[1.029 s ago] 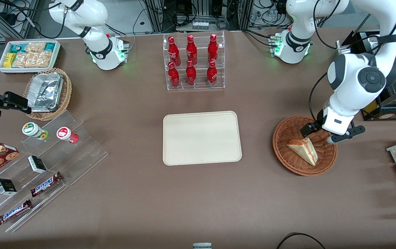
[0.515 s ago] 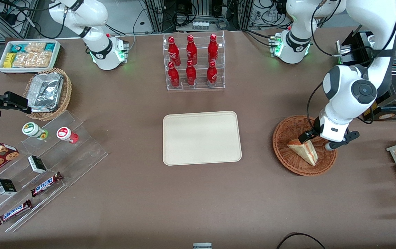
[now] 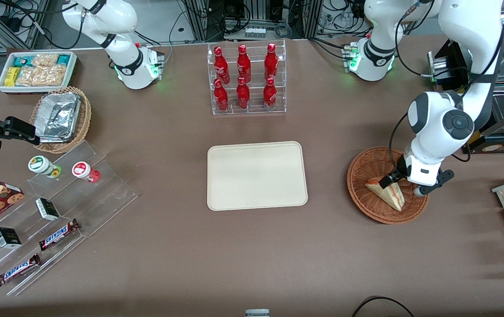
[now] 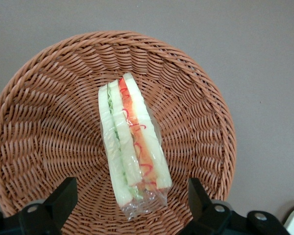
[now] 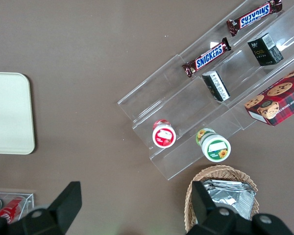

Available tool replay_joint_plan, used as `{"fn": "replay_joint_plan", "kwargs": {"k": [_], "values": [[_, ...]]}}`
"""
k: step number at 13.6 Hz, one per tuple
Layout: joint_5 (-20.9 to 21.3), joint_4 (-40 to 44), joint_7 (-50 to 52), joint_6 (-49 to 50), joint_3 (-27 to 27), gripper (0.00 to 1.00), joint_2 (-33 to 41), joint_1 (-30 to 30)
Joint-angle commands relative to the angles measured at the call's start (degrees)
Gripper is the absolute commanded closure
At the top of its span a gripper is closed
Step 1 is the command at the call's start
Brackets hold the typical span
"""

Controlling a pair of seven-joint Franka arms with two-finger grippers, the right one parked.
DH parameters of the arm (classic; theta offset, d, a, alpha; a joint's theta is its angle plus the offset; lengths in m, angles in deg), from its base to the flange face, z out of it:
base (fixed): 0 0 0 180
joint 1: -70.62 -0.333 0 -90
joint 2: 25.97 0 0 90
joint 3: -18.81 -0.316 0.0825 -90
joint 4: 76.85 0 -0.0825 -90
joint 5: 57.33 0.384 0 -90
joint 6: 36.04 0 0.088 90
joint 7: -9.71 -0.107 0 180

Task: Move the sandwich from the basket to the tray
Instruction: 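Lower the left gripper and close it on the wrapped sandwich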

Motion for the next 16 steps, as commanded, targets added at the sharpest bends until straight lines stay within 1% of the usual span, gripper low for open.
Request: {"fn": "replay_joint_plan", "kwargs": {"k": [1,6,7,8,9,10,12,13,15,16], "values": [[0.17,-0.06,1.35,-2.26,0.38,0.0,-0.99,-0.38],[0.16,0.03,2.22,-4.64,0.47,0.0,-3.01,-0.38],[0.17,0.03,2.66,-4.81,0.47,0.02,-3.37,-0.21],[0.17,0.03,2.75,-5.08,0.47,0.08,-3.46,-0.12],[0.17,0.03,2.75,-5.17,0.47,0.23,-3.46,-0.12],[0.17,0.03,2.75,-5.17,0.47,0.42,-3.46,-0.12],[0.17,0.11,2.67,-5.17,0.47,0.88,-3.46,-0.12],[0.17,0.2,2.49,-5.17,0.47,1.0,-3.28,-0.12],[0.51,0.73,1.97,-4.47,0.47,1.0,-2.41,-0.12],[2.17,1.43,1.88,-2.64,0.47,1.0,-1.45,-0.12]]}}
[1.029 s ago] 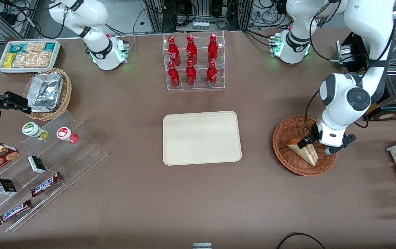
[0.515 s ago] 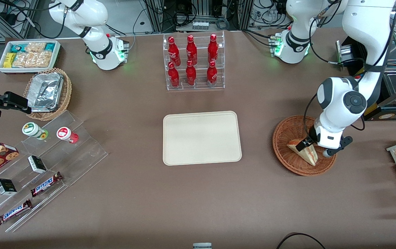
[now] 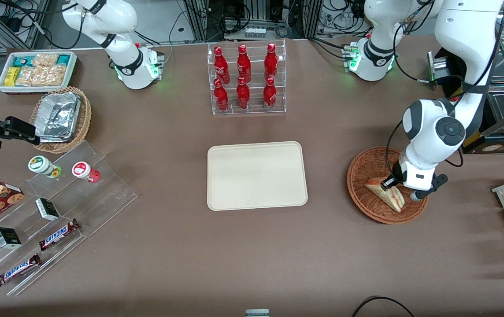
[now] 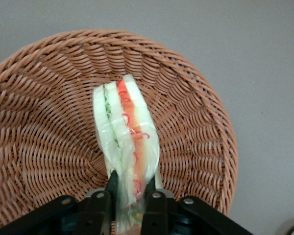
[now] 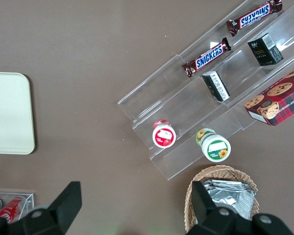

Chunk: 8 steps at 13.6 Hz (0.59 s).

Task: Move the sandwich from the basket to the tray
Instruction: 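Lift the sandwich and carry it with the left gripper over the cream tray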

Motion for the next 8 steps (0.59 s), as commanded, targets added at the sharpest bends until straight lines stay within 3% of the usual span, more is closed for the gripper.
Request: {"fn": "replay_joint_plan", "kwargs": {"k": [1,3,8], "values": [[3.85,2.57,0.46,5.07,0.4,1.0,2.28,-0.15],[6.33,7.57,0.64,14.11,1.19,1.0,3.16,0.2],[6.51,22.08,0.64,32.58,9.79,1.0,2.99,0.29]]}}
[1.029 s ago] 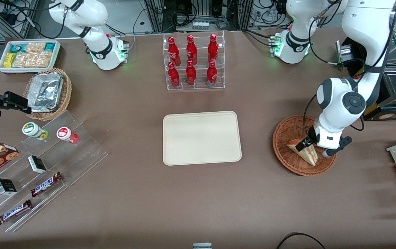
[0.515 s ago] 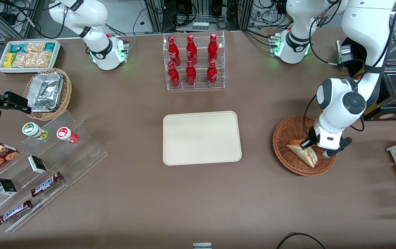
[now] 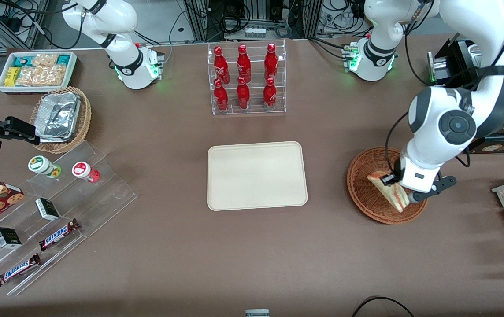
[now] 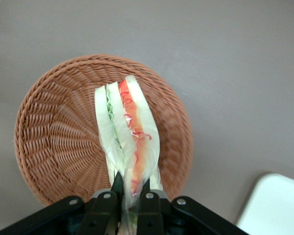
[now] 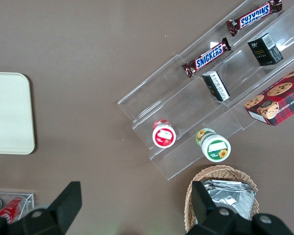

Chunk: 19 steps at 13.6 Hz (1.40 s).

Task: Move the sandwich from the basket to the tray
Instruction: 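Lift the sandwich and carry it with the left gripper over the cream tray, then lower the sandwich onto the cream tray and open the left gripper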

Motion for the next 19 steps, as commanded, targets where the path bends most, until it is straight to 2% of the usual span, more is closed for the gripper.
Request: {"fn": "replay_joint_plan", "kwargs": {"k": [1,5,10,13,17,19], "values": [[1.21,6.93,0.74,6.89,3.95,1.0,-0.92,0.96],[1.12,10.8,1.18,6.46,4.14,1.0,-3.2,9.82],[1.12,21.26,5.75,6.28,4.05,1.0,-14.0,20.82],[1.03,24.34,5.93,4.98,4.05,1.0,-18.48,25.12],[1.47,24.43,7.07,-1.18,3.79,1.0,-22.44,29.79],[4.18,24.43,8.46,-3.03,3.79,1.0,-24.29,31.55]]}}
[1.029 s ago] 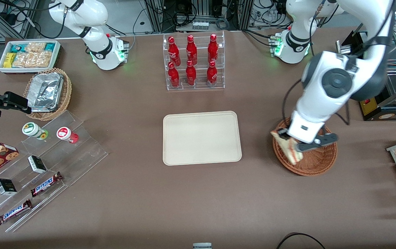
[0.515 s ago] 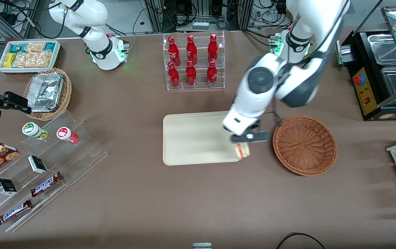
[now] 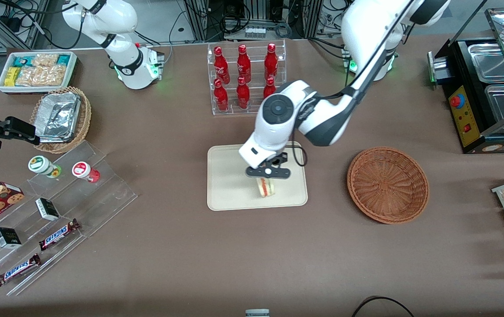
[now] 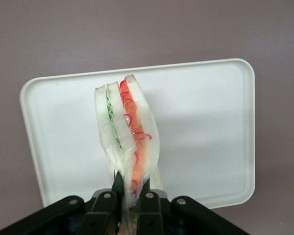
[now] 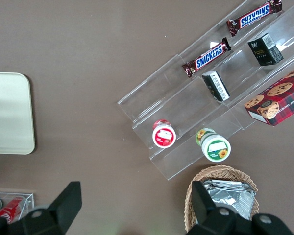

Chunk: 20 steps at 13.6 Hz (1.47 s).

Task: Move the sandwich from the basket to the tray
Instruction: 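Lower the sandwich onto the cream tray and open the left gripper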

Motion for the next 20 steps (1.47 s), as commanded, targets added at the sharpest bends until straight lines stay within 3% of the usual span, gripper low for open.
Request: {"fn": "replay_joint_plan", "kwargs": {"k": [1,11,12,14,20], "values": [[3.96,2.11,3.1,-1.74,-0.65,1.0,-3.26,2.08],[7.4,1.84,3.19,-8.78,-0.65,1.0,-8.89,3.93],[7.4,1.84,3.19,-8.78,-0.65,0.9,-9.24,3.93],[7.4,1.84,2.58,-8.69,-0.65,0.02,-9.25,3.84],[7.05,2.11,3.19,-4.23,-0.74,0.01,-5.65,3.05]]}}
